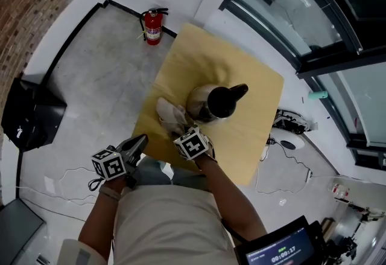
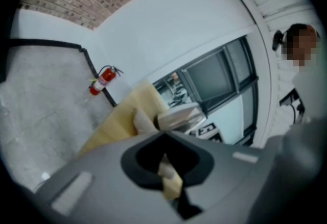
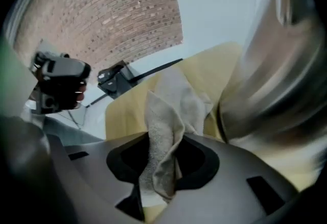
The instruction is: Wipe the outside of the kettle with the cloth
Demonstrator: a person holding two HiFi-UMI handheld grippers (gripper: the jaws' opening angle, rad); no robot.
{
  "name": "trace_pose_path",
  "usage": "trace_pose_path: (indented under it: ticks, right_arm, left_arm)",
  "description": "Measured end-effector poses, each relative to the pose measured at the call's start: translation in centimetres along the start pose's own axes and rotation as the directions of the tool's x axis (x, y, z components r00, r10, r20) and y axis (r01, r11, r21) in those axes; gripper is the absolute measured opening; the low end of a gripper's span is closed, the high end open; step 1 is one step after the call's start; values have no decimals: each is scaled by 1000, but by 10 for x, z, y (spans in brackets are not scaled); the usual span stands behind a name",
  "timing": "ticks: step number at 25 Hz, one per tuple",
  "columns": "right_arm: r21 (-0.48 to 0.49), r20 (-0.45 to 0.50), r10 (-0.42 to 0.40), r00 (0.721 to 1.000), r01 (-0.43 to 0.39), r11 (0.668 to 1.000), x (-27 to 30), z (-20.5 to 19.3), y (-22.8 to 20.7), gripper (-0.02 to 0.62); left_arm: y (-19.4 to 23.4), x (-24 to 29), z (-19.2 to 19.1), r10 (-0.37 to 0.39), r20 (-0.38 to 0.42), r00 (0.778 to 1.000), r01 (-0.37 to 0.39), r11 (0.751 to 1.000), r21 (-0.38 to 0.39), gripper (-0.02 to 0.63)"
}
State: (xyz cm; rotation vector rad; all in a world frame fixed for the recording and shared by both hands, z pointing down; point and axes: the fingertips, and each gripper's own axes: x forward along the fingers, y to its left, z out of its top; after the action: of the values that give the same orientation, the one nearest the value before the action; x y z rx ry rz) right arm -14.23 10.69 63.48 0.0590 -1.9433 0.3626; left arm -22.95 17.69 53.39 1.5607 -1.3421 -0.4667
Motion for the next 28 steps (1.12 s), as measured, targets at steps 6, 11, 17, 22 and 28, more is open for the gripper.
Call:
trace_pose_path:
  ticks: [6,11,17,22,28]
  right_arm:
    - [18,393,215,894,-241,970,-165,50,35,132]
    - [24,533,-76,843,74,997,-280,99,-50,132]
    - [-82,372,-172,912,217,973,-251,88,-85,132]
    - [297,330,-353,875,259,919,-261,12,-179,132]
    - [267,597,-191,779,31,963,-292,87,-184,132]
  left_arm:
    - [-15,16,34,-55,37,998,54,998,32,0]
    - [-74,47,75,-180,26,983,173,969,177,0]
    - [-129,82,77,-234,-33,972,234,934,272,0]
    - [-134,88,61,-202,-79,976,216,931,293,0]
    - [-199,140,97,-138,-109,984,176,803,570,0]
